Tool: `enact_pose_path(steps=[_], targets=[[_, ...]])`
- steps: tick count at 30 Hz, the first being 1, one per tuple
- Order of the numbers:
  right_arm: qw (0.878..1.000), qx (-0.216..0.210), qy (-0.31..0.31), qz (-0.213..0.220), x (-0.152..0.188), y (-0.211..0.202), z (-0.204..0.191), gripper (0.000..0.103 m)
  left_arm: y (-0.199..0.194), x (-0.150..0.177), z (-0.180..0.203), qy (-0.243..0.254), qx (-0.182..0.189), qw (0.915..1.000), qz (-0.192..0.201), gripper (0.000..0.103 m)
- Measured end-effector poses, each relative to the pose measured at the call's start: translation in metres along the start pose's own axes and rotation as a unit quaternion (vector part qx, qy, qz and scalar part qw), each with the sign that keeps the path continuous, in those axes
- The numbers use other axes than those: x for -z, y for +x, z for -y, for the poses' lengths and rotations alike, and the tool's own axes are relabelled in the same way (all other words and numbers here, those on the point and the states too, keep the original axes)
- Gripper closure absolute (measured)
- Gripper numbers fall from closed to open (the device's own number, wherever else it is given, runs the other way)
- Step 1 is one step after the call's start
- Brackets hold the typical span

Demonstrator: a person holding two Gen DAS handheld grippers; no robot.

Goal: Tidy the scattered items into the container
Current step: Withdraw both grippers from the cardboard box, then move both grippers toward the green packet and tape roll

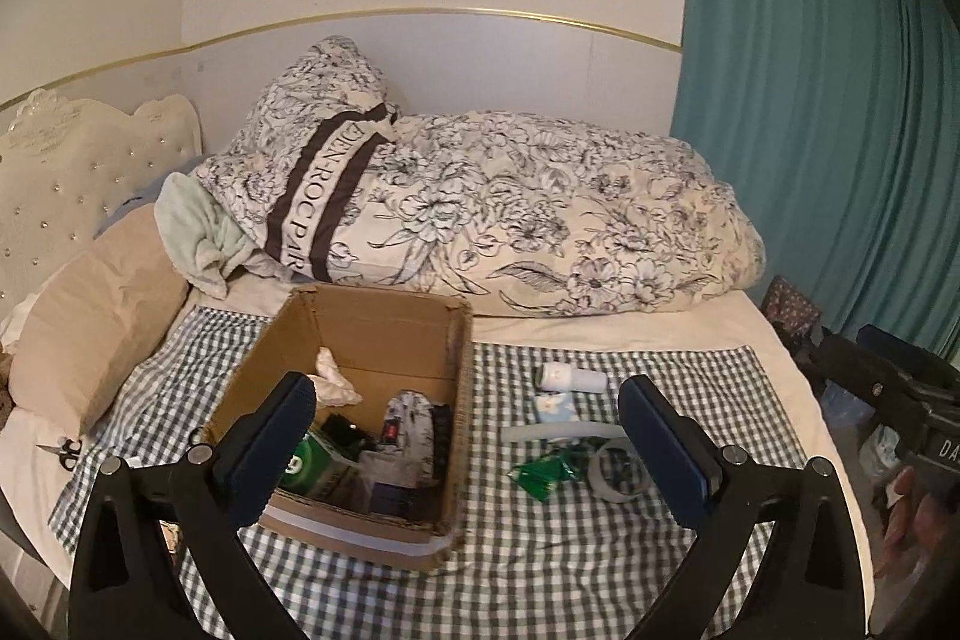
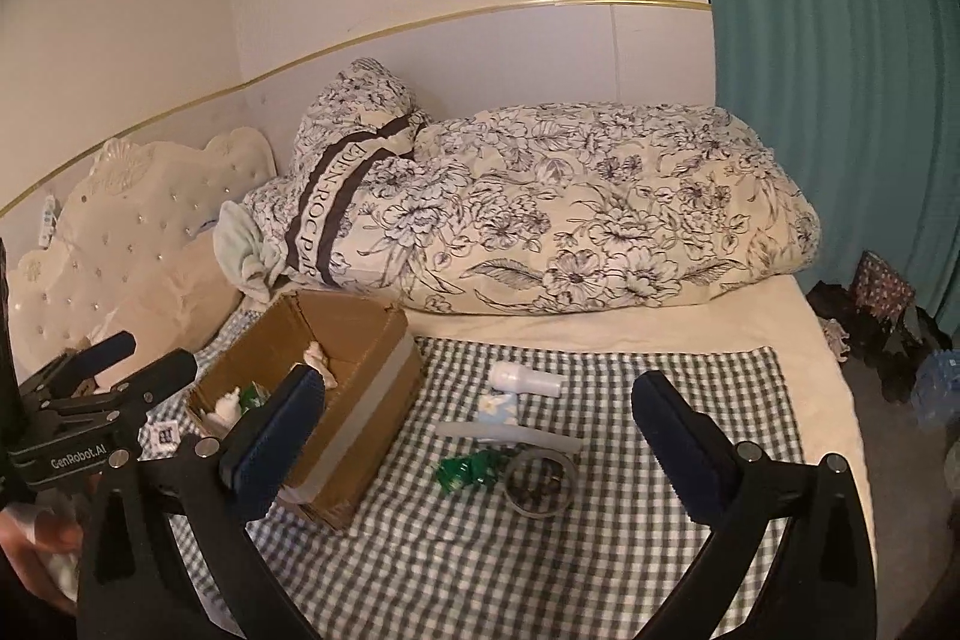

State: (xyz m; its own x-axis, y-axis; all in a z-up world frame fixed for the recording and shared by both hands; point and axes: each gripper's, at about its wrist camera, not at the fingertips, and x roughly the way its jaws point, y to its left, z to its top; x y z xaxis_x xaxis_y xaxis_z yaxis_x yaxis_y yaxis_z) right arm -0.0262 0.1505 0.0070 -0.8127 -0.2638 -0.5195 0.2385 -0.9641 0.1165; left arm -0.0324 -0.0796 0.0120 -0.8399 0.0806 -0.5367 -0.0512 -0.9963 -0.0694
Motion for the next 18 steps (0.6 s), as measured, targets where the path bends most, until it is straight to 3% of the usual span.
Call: enact_pose_path(steps=[9,18], targets=[[1.0,0.015,-0.001,-0.009,0.018,-0.01,0.031,0.0,0.013,0.017,0.039,0.022,0.013,0.9996,-0.013,0.0],[0.999,0.016,0.004,-0.036,0.045,0.003,0.052,0.0,0.036,0.044,0.054,0.01,0.035,0.9983,-0.046,0.0]])
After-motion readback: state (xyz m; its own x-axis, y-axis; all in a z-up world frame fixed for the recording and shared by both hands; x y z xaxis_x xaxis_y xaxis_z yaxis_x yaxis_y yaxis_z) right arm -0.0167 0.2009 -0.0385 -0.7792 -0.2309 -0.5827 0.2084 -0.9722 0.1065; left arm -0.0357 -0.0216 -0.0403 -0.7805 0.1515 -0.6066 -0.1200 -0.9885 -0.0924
